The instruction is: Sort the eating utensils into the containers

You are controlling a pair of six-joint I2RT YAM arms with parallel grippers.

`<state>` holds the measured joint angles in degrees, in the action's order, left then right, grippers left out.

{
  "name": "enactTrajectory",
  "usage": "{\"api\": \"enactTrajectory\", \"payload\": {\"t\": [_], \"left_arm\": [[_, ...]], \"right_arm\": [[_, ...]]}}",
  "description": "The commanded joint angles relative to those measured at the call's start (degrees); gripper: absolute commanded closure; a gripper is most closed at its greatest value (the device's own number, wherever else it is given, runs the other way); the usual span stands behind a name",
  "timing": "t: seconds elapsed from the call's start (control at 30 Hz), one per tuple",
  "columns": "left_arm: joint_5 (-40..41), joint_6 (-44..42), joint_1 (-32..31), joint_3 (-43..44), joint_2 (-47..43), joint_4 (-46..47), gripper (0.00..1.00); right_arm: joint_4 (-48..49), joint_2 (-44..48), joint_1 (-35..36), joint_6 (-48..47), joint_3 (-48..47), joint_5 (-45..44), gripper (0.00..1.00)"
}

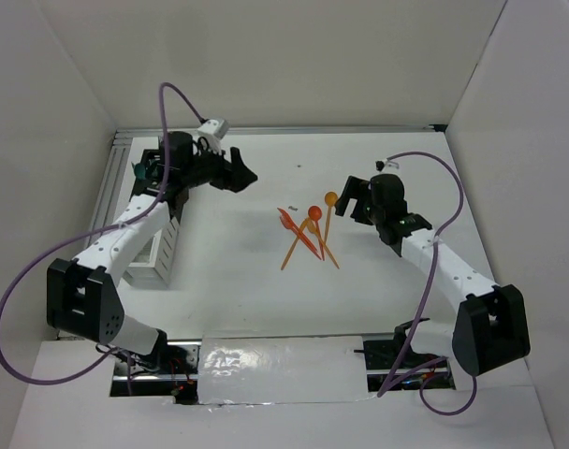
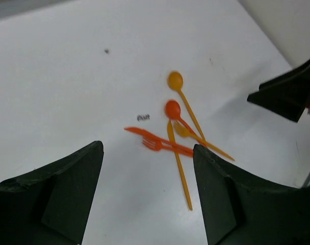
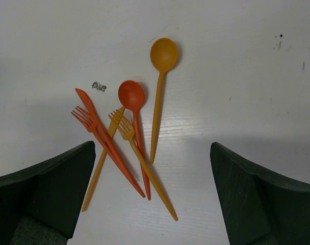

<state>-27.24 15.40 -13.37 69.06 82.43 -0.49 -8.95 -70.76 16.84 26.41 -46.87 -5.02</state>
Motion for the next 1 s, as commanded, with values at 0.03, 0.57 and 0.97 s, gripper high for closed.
{"api": "enactTrajectory", "payload": {"t": [0.03,0.57,0.97], "left_arm": [[1.06,-1.16,-3.94,1.44,-0.35,-2.23,0.17],[3.25,1.56,-15.19,-0.58,12.84,-6.81,0.22],[9.76,10.79,-17.40,-4.98,15.48,-2.85,0.23]], "right_arm": [[4.28,-0.25,0.03,0.13,1.16,-2.02,0.00],[10.17,-11.68,0.30,-4.79,2.22,6.50,0.12],[12.73,-17.39,4.16,-12.26,2.05,11.26,0.39]]}}
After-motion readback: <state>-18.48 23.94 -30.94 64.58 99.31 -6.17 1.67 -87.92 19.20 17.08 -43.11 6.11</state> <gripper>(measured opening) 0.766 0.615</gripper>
